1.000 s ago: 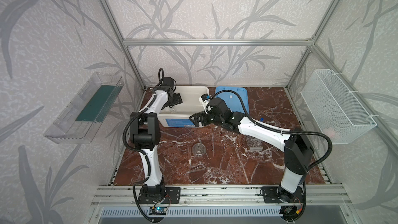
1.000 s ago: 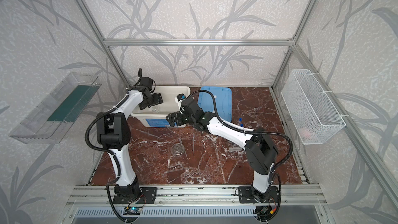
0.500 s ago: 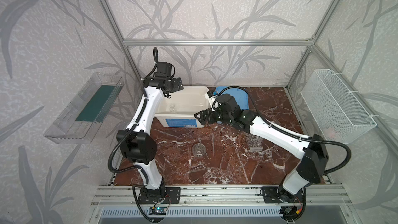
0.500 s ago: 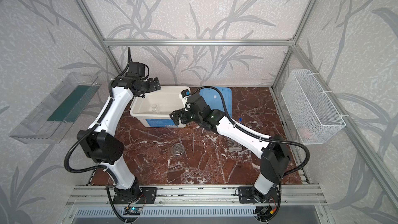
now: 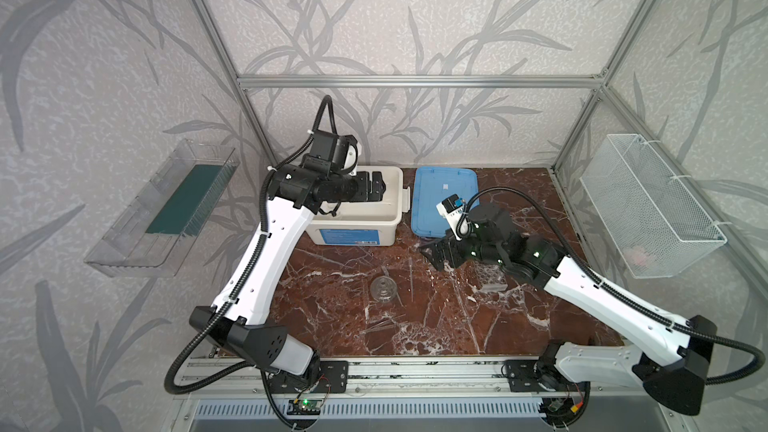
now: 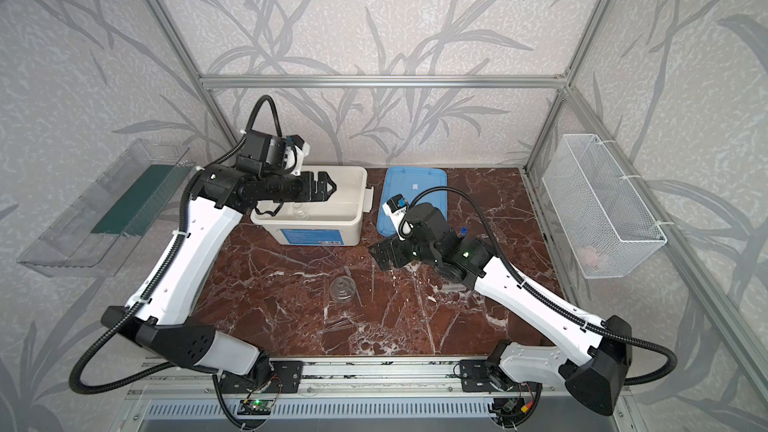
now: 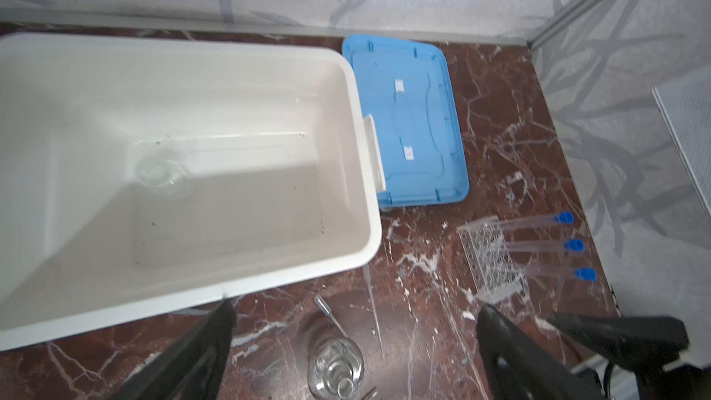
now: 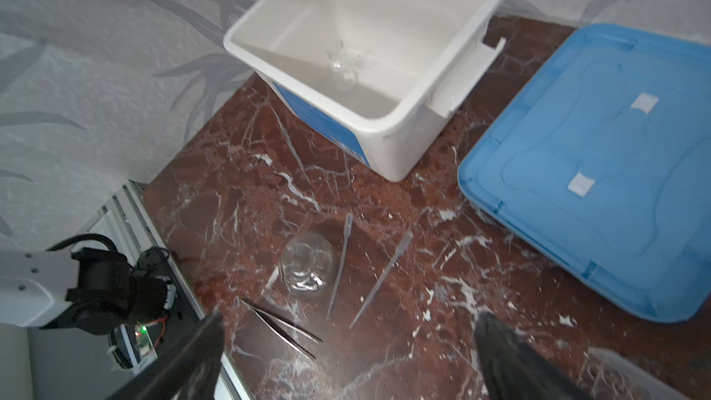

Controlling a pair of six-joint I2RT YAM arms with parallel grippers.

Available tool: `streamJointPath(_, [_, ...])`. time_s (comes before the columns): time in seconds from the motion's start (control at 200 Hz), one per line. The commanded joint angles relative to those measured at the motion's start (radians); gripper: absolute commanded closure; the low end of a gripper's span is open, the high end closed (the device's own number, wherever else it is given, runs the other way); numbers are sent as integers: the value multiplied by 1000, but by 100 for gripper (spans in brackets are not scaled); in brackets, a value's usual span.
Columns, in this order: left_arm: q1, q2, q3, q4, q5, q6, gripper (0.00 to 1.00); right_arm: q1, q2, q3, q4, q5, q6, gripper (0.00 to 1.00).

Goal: Organize the chemistry lab equipment
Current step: 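Lift the left gripper out of the tub and lower it onto the round glass flask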

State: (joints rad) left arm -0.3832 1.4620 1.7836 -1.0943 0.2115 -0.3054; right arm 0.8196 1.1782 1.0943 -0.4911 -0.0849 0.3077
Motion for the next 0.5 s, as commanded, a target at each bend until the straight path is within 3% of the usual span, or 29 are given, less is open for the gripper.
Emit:
streamJointPath(0.0, [-51, -65, -115, -74, -29, 9, 1, -4, -67, -60, -61, 22, 17, 1])
streamJointPath(0.18, [-157, -176, -408, 44, -57, -69, 1, -4, -105, -142, -67, -10, 47, 1])
streamJointPath(0.495, [-313, -201, -700, 213, -223, -186, 1, -4, -116, -236, 7, -67, 126, 1])
